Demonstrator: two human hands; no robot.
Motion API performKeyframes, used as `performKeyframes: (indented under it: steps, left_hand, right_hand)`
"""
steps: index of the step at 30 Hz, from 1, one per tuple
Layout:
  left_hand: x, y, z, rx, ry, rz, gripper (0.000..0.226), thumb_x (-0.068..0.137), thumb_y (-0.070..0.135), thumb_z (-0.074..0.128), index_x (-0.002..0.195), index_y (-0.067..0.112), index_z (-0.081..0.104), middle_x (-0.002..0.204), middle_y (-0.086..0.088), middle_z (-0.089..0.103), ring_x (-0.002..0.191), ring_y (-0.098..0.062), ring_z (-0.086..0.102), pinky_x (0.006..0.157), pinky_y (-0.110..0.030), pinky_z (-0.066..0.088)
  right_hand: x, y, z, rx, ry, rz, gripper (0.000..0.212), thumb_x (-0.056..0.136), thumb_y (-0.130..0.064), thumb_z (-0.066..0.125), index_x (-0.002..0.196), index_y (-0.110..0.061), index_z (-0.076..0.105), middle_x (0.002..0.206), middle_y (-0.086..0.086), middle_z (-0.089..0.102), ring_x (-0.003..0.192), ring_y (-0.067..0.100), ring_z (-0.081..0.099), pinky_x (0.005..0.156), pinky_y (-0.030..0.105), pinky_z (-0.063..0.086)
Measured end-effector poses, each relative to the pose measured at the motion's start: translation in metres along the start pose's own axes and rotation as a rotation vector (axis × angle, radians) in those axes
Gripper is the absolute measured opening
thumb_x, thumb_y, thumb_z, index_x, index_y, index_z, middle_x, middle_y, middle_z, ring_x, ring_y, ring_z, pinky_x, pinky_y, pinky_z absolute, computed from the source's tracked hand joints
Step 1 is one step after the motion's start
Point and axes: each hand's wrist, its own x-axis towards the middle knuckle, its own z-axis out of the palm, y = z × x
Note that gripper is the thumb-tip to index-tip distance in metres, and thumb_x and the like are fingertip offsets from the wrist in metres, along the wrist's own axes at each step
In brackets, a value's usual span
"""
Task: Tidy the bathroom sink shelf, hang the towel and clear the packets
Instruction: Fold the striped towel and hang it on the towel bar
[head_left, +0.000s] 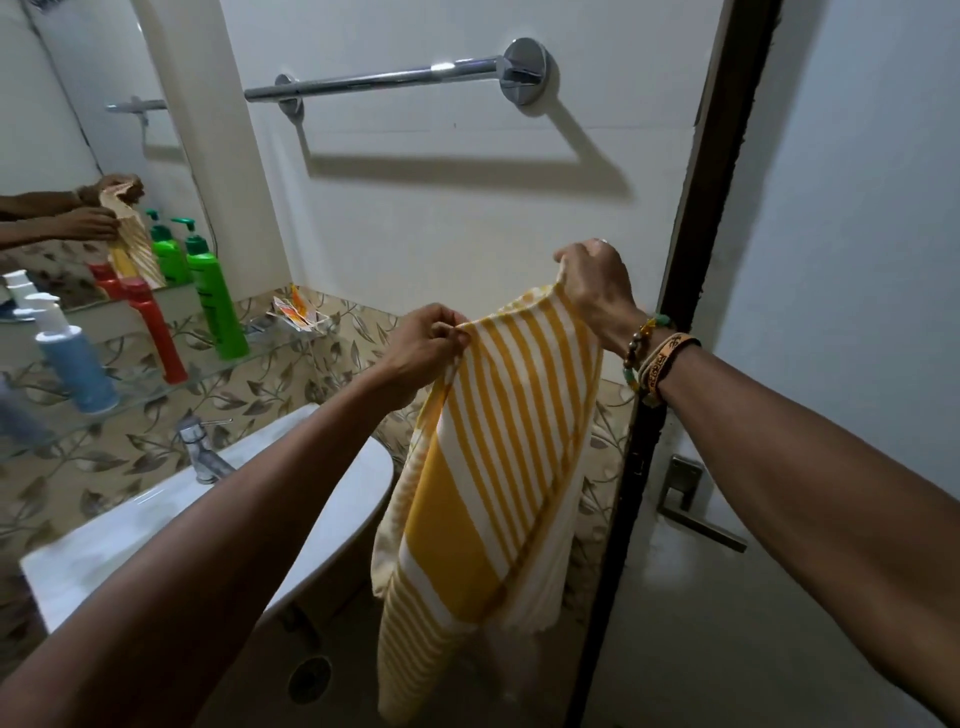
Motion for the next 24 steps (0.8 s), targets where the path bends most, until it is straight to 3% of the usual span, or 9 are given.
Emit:
performKeyframes:
  steps: [2, 4, 6, 8, 12, 16, 20, 24]
  left_hand:
    - [0.002, 0.012, 0.012, -0.052, -0.025, 0.031, 0.02, 0.092, -0.005, 0.058, 0.093, 0.014, 0.063, 0.086, -0.004, 0.064, 0.077, -0.013, 0.062, 0.061, -0.021, 0.053]
    - [0.004, 0.024, 0.021, -0.076, -0.078, 0.079, 0.021, 0.091, -0.01, 0.054, 0.1, 0.009, 0.059, 0.088, -0.009, 0.063, 0.078, -0.018, 0.063, 0.063, -0.026, 0.055]
    - [0.007, 0.03, 0.024, -0.054, -0.096, 0.142, 0.02, 0.088, -0.013, 0.051, 0.094, 0.006, 0.054, 0.083, -0.009, 0.059, 0.074, -0.02, 0.058, 0.058, -0.029, 0.051]
    - [0.008, 0.031, 0.021, -0.034, -0.047, 0.124, 0.024, 0.087, -0.012, 0.049, 0.091, 0.012, 0.047, 0.081, -0.004, 0.053, 0.07, -0.013, 0.054, 0.051, -0.021, 0.045]
    - [0.008, 0.024, 0.01, -0.036, 0.004, 0.085, 0.031, 0.09, -0.01, 0.051, 0.087, 0.02, 0.041, 0.083, -0.005, 0.055, 0.069, -0.011, 0.055, 0.053, -0.019, 0.047]
    - [0.005, 0.023, 0.006, -0.039, 0.001, 0.099, 0.031, 0.09, -0.002, 0.067, 0.083, 0.02, 0.046, 0.086, -0.007, 0.059, 0.076, -0.014, 0.059, 0.06, -0.023, 0.051]
    - [0.001, 0.024, 0.005, 0.031, 0.003, 0.147, 0.02, 0.089, 0.005, 0.071, 0.087, 0.018, 0.057, 0.09, -0.006, 0.064, 0.082, -0.016, 0.061, 0.07, -0.032, 0.054]
    - [-0.003, 0.021, 0.012, 0.102, -0.002, 0.167, 0.017, 0.087, 0.015, 0.075, 0.095, 0.017, 0.06, 0.093, -0.01, 0.07, 0.085, -0.022, 0.067, 0.075, -0.04, 0.057]
  right_hand:
    - [-0.008, -0.012, 0.005, -0.08, -0.139, -0.121, 0.034, 0.093, -0.043, 0.049, 0.095, -0.017, 0.069, 0.088, -0.008, 0.066, 0.081, 0.011, 0.061, 0.067, 0.028, 0.048]
    - [-0.017, -0.023, 0.011, -0.19, -0.362, -0.209, 0.055, 0.087, -0.067, 0.054, 0.102, -0.017, 0.071, 0.096, -0.007, 0.069, 0.089, 0.012, 0.065, 0.073, 0.028, 0.052]
    - [-0.022, -0.03, 0.014, -0.275, -0.541, -0.223, 0.075, 0.077, -0.077, 0.058, 0.109, -0.011, 0.072, 0.103, 0.003, 0.072, 0.091, 0.02, 0.067, 0.081, 0.038, 0.058]
    - [-0.02, -0.032, 0.011, -0.303, -0.624, -0.185, 0.07, 0.074, -0.074, 0.064, 0.102, -0.01, 0.074, 0.099, 0.01, 0.074, 0.089, 0.023, 0.068, 0.086, 0.043, 0.056]
    - [-0.012, -0.033, 0.003, -0.37, -0.737, -0.085, 0.047, 0.078, -0.05, 0.078, 0.102, -0.01, 0.074, 0.1, 0.007, 0.074, 0.095, 0.023, 0.068, 0.085, 0.038, 0.057]
    - [-0.009, -0.032, 0.008, -0.399, -0.656, -0.114, 0.016, 0.089, -0.028, 0.069, 0.098, -0.016, 0.065, 0.094, 0.002, 0.065, 0.088, 0.019, 0.062, 0.075, 0.03, 0.054]
    - [-0.011, -0.03, 0.008, -0.315, -0.676, -0.078, 0.015, 0.094, -0.025, 0.067, 0.104, -0.015, 0.068, 0.098, 0.003, 0.068, 0.093, 0.018, 0.064, 0.081, 0.031, 0.055]
    - [-0.01, -0.035, 0.009, -0.406, -0.618, -0.121, 0.015, 0.094, -0.023, 0.066, 0.104, -0.013, 0.071, 0.094, 0.003, 0.07, 0.092, 0.019, 0.065, 0.083, 0.033, 0.056]
